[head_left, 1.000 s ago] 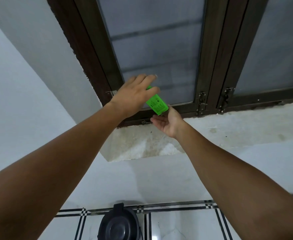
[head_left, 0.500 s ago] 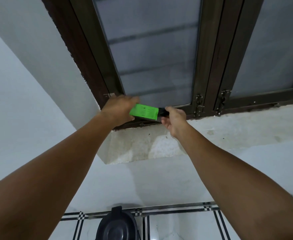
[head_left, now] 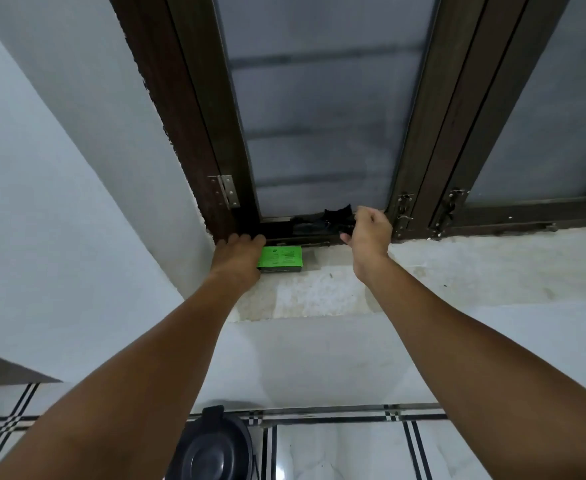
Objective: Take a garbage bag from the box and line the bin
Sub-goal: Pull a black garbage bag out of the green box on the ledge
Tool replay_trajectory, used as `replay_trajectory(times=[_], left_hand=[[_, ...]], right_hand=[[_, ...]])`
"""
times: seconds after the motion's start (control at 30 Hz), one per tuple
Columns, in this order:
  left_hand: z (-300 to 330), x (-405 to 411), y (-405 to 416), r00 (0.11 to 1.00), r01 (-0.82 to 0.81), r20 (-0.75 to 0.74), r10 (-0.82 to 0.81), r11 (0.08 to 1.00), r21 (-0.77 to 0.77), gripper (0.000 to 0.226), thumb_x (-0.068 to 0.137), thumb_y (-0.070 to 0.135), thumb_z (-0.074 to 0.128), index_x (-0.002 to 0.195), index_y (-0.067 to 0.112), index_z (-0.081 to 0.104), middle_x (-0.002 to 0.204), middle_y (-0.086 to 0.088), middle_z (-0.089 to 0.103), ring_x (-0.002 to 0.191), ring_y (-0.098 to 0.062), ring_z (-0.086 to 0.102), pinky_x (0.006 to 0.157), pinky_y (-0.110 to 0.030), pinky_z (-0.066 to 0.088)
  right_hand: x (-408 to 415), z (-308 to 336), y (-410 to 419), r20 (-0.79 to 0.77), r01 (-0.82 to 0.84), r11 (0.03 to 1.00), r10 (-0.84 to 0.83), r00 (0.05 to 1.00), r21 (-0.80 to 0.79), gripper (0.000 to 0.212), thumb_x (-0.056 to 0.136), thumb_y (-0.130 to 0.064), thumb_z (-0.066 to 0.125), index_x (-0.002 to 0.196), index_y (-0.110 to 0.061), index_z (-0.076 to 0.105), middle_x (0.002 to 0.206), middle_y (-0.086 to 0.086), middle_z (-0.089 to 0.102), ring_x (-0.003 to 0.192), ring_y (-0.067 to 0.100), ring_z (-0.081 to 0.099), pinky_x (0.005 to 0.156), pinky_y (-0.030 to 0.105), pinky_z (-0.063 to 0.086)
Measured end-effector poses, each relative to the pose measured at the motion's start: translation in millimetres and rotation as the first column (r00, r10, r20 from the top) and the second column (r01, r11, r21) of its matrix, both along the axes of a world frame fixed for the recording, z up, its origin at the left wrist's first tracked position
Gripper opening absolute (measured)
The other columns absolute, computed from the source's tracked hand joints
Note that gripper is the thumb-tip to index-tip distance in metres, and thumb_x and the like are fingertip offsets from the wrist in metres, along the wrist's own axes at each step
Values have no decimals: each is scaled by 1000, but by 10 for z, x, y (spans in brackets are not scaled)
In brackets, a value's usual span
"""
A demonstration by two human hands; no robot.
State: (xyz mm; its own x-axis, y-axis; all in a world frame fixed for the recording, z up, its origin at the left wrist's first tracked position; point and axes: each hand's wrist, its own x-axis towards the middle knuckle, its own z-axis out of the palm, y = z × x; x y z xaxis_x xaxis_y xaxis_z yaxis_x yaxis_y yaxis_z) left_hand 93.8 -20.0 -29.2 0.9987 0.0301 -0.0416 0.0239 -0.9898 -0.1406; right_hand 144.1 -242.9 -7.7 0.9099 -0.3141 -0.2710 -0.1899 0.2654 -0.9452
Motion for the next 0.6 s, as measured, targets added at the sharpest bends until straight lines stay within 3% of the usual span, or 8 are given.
replay_trajectory(times=[0.1, 0.17, 0.2, 0.27, 0.33, 0.5, 0.53, 0.6], left_hand=[[-20, -16, -36, 972, 122, 217, -86, 980, -157, 59, 84, 40, 71, 139, 25, 56, 144, -7, 52, 130, -30, 43, 103, -44, 33], [92, -25, -134, 926, 171, 379, 2, 891, -421, 39, 90, 42, 66, 123, 23, 70, 126, -2, 65, 118, -24, 54, 97, -41, 41], [182, -25, -215, 922, 140, 367, 125, 775, -616, 32, 92, 44, 64, 114, 21, 74, 112, 1, 71, 106, -19, 61, 91, -38, 47], [344, 17, -362, 934, 21, 165, 316, 414, -910, 28, 95, 44, 64, 100, 19, 75, 91, 4, 74, 86, -11, 69, 83, -33, 56], [418, 93, -434, 926, -34, 49, 374, 211, -977, 22, 94, 40, 66, 90, 19, 73, 84, 3, 75, 78, -12, 71, 78, -33, 57], [457, 136, -395, 913, -92, -114, 393, -77, -993, 12, 94, 26, 67, 88, 15, 68, 94, -7, 76, 87, -22, 74, 68, -27, 58], [453, 117, -379, 923, -117, -144, 358, -96, -988, 10, 94, 23, 67, 93, 12, 69, 97, -8, 77, 90, -24, 75, 70, -28, 61], [438, 85, -349, 943, -155, -161, 292, -41, -987, 17, 93, 22, 67, 102, 8, 69, 103, -12, 77, 96, -27, 75, 80, -35, 63]], right_hand=[[-17, 68, 100, 12, -96, 987, 95, 995, 125, 17, 103, -12, 50, 97, -11, 67, 103, 4, 63, 93, 18, 64, 74, 29, 62], [-36, 116, 188, 38, -159, 967, 155, 987, 197, 20, 103, -6, 47, 96, -6, 66, 111, 12, 63, 96, 21, 64, 80, 34, 63], [-40, 126, 227, 52, -193, 954, 186, 981, 228, 21, 102, -4, 46, 98, -4, 66, 116, 17, 62, 99, 24, 65, 81, 35, 63], [-72, 149, 305, 69, -277, 921, 269, 961, 273, 25, 102, 0, 43, 98, -2, 67, 120, 22, 63, 106, 29, 65, 83, 37, 62], [-109, 160, 381, 75, -372, 891, 366, 928, 258, 26, 102, 0, 42, 100, -3, 67, 119, 21, 64, 109, 31, 64, 87, 41, 62], [-150, 185, 481, 29, -507, 858, 511, 859, -83, 17, 96, -17, 52, 96, -13, 69, 99, 9, 71, 98, 25, 67, 87, 42, 57], [-153, 195, 487, 30, -517, 850, 522, 853, -97, 18, 97, -25, 55, 99, -14, 70, 100, 6, 74, 98, 22, 69, 86, 38, 57], [-144, 220, 499, 42, -519, 848, 526, 850, -108, 31, 96, -42, 62, 106, -14, 71, 104, 3, 75, 99, 17, 70, 85, 31, 55]])
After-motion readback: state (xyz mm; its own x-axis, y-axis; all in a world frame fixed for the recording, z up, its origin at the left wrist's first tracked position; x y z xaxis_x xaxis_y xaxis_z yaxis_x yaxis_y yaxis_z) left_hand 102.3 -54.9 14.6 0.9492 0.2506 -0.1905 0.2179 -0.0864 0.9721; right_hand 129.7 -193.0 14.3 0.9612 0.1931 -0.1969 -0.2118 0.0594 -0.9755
